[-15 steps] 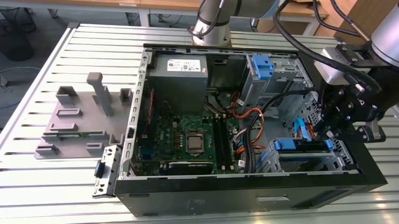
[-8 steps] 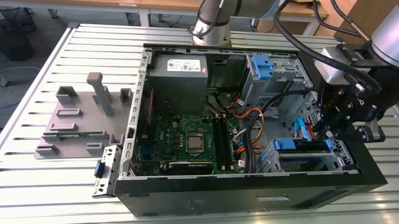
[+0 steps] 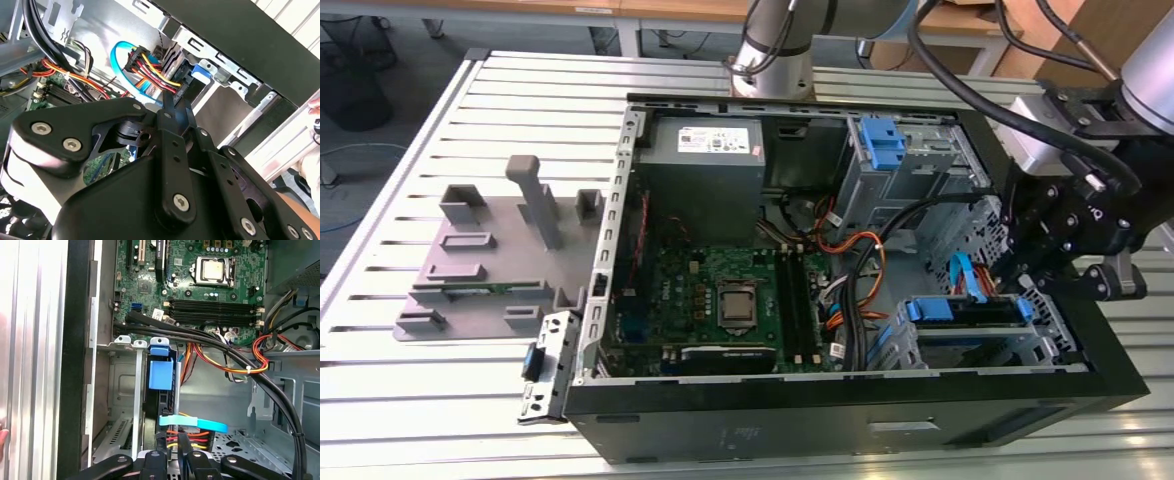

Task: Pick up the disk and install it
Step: 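Insert the second disk wire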

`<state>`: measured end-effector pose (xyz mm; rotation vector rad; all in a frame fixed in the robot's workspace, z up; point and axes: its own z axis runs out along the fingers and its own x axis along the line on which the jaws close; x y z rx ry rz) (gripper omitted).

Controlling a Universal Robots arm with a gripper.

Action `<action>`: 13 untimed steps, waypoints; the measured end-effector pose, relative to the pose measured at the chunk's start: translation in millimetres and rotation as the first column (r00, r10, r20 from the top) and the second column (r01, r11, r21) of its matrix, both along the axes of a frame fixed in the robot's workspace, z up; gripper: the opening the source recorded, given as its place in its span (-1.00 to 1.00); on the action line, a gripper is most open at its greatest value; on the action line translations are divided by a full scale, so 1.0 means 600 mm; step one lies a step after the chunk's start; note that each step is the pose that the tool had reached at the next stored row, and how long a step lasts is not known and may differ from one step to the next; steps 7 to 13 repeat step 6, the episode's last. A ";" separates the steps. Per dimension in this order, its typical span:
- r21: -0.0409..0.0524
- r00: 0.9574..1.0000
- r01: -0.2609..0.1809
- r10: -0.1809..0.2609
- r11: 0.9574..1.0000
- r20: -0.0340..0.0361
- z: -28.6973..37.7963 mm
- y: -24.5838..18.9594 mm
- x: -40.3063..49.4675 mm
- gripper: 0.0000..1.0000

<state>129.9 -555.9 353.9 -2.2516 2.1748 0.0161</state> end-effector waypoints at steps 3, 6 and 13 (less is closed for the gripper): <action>0.000 1.000 0.000 0.000 1.000 0.000 0.002 0.0000 0.000 -0.53; 0.000 1.000 0.000 0.000 1.000 0.000 0.002 0.0000 0.000 -0.53; 0.000 1.000 0.000 0.000 1.000 0.000 0.002 0.0000 0.000 -0.53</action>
